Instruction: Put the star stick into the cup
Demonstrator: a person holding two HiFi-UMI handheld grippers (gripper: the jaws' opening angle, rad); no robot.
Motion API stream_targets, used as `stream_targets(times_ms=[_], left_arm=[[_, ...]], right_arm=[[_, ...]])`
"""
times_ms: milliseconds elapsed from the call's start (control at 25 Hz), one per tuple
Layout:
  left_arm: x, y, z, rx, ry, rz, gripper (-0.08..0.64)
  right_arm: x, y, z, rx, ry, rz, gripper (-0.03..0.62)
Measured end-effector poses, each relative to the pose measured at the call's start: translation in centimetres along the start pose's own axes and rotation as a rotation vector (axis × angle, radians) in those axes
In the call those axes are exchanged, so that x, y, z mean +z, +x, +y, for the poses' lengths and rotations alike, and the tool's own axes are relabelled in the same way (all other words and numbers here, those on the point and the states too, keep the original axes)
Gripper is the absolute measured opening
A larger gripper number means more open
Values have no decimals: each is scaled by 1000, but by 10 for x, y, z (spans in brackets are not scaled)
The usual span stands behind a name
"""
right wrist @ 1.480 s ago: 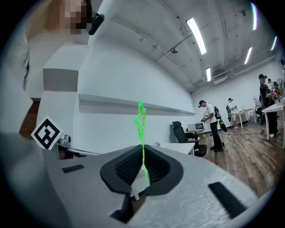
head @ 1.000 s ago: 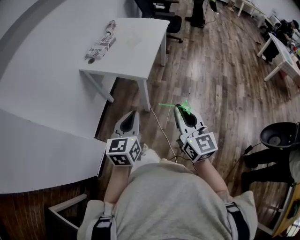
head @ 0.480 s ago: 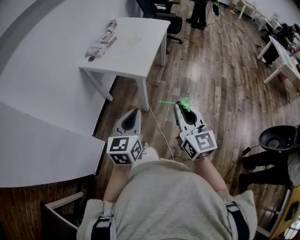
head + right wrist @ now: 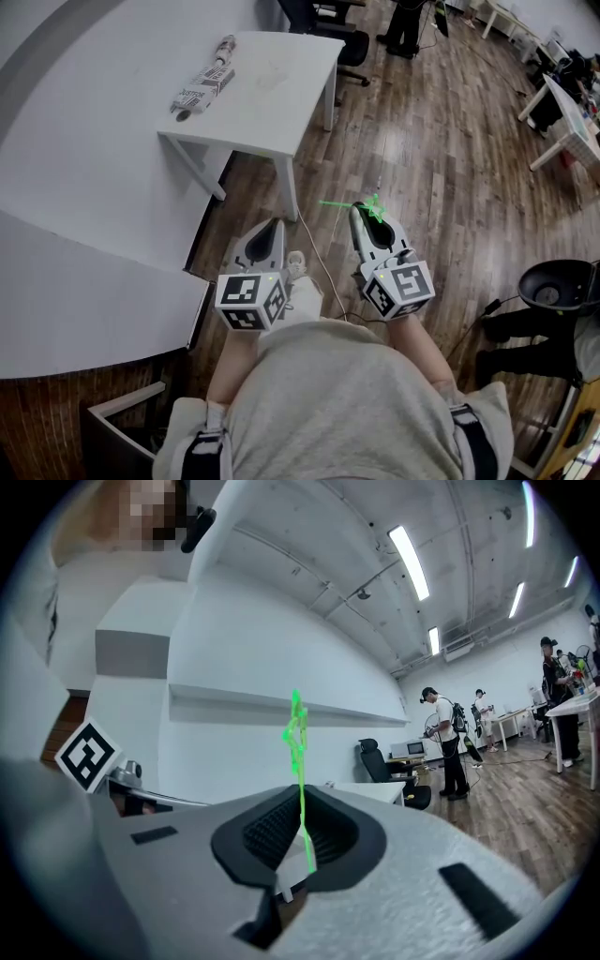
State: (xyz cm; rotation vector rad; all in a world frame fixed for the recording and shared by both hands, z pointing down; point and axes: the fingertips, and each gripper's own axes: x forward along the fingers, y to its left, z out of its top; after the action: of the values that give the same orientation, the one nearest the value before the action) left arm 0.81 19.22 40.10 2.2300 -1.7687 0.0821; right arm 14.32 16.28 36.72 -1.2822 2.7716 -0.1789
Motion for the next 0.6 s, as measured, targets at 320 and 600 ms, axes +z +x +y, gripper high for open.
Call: stream_targets(times_ms=[320, 600], left_arm=[[4, 38, 10, -10, 9, 15, 9], [14, 90, 30, -17, 24, 22, 9]], right_arm=[[-1, 29, -27, -17, 11, 4, 11], [-1, 78, -56, -22, 22, 13, 11]])
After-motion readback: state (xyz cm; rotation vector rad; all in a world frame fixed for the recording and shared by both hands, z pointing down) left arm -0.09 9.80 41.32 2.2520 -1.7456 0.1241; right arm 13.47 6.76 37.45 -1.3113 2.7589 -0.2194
